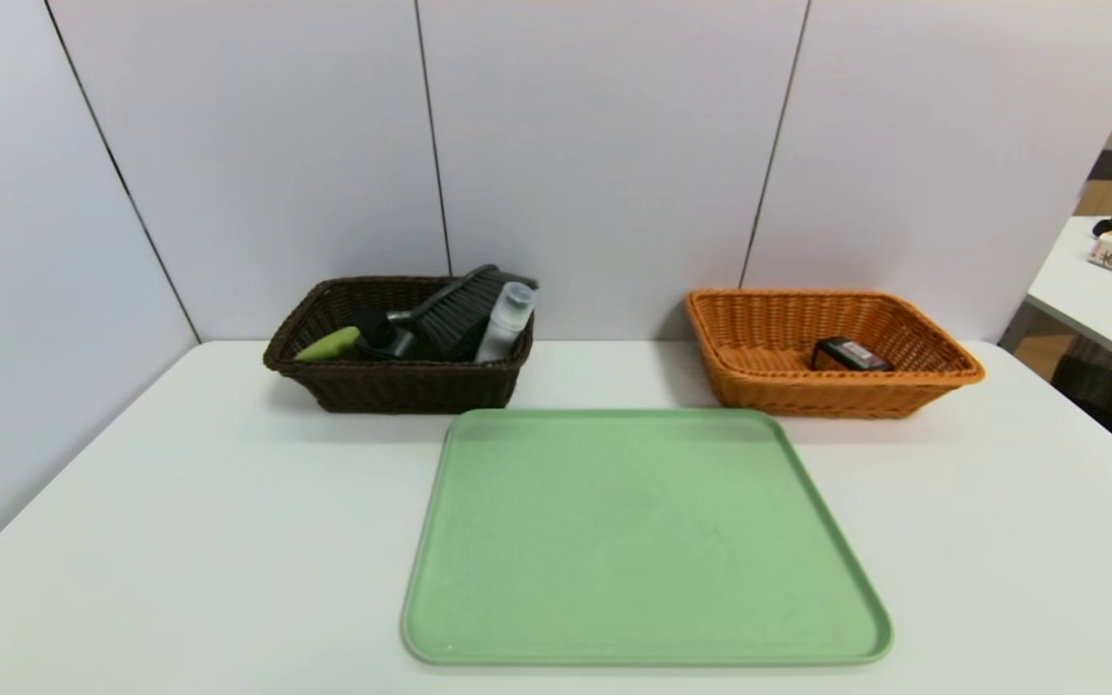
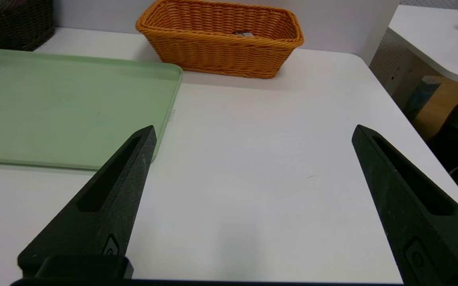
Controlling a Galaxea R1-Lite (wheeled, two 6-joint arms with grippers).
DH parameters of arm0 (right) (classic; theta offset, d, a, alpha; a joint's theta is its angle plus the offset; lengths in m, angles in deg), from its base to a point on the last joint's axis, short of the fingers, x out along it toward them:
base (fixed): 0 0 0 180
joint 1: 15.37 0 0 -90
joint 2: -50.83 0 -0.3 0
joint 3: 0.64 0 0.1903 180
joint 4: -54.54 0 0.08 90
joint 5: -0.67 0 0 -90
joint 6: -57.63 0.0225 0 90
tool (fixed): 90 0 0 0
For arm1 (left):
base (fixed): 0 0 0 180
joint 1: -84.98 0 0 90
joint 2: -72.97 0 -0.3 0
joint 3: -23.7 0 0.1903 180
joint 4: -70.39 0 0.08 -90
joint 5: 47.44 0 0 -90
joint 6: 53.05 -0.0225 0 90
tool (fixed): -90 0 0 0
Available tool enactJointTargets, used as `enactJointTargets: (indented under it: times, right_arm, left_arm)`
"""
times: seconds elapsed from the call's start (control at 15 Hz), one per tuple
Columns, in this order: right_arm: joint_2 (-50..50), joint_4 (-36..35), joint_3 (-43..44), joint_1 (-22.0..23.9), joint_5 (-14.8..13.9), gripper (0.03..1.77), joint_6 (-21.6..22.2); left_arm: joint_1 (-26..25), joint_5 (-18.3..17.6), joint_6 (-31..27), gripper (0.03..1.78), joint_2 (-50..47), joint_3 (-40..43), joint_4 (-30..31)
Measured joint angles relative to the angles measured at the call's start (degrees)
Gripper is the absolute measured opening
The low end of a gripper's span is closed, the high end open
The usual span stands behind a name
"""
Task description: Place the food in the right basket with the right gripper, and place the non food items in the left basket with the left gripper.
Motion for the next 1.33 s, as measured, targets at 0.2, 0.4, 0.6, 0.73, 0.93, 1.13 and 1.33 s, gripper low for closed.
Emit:
enactJointTargets:
  times: [0.2,0.4,0.6,0.73,0.93,1.13,1.33]
  right_arm:
    - [2.80,-0.26,-2.67,0.00,0.00,1.70,-0.06]
    - [5.69,-0.83,-5.95,0.00,-1.56,1.70,-0.35]
    - [6.69,-4.72,-9.40,0.00,-2.91,1.70,-0.44]
    - [6.94,-5.55,-11.57,0.00,-4.46,1.70,-0.44]
    - [7.01,-7.09,-13.71,0.00,-4.55,1.70,-0.09]
    - [7.03,-7.17,-14.14,0.00,-2.54,1.70,0.33]
    - [7.03,-7.12,-15.62,0.00,1.05,1.70,1.49]
  left_arm:
    - [0.04,0.05,-0.35,1.69,-1.21,0.98,0.09]
    - [0.06,0.60,0.01,1.69,-1.43,1.08,-0.04]
    - [0.06,2.89,-0.88,1.69,-1.52,2.38,0.30]
    - [0.06,2.94,-0.95,1.69,-1.52,2.77,0.63]
    - [0.06,2.91,-0.93,1.69,-1.52,2.88,0.66]
    - [0.06,2.86,-0.95,1.69,-1.52,2.88,0.68]
    - [0.06,2.67,-1.26,1.69,-1.52,2.96,0.90]
